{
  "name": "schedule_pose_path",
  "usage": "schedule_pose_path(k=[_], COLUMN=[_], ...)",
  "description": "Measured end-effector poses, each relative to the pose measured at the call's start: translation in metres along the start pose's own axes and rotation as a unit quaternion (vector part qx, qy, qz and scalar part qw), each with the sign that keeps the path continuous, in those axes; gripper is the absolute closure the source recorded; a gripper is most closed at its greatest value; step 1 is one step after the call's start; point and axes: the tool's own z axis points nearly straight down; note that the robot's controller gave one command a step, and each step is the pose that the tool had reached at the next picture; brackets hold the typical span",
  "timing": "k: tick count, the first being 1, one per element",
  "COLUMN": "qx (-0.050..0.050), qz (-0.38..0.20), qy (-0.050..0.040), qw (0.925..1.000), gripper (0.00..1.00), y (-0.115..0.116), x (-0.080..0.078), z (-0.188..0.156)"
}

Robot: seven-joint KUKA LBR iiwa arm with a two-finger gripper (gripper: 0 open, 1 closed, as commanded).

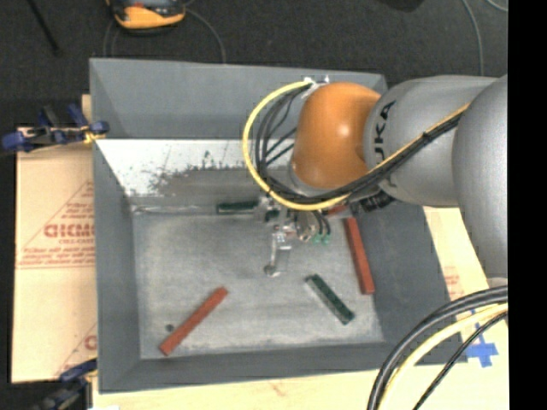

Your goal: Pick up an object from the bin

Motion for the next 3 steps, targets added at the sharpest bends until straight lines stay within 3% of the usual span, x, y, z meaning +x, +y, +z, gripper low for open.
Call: schedule_pose_path(k=[2, 3], qx=[0.002, -0.001], qz=[-0.062, -0.189], qy=[-0.0012, 0.0006], qw=[0.9981, 0.982], gripper=[0.0, 0.0], y=[0.04, 0.048], x=[0.022, 0.024], z=[0.026, 0.039])
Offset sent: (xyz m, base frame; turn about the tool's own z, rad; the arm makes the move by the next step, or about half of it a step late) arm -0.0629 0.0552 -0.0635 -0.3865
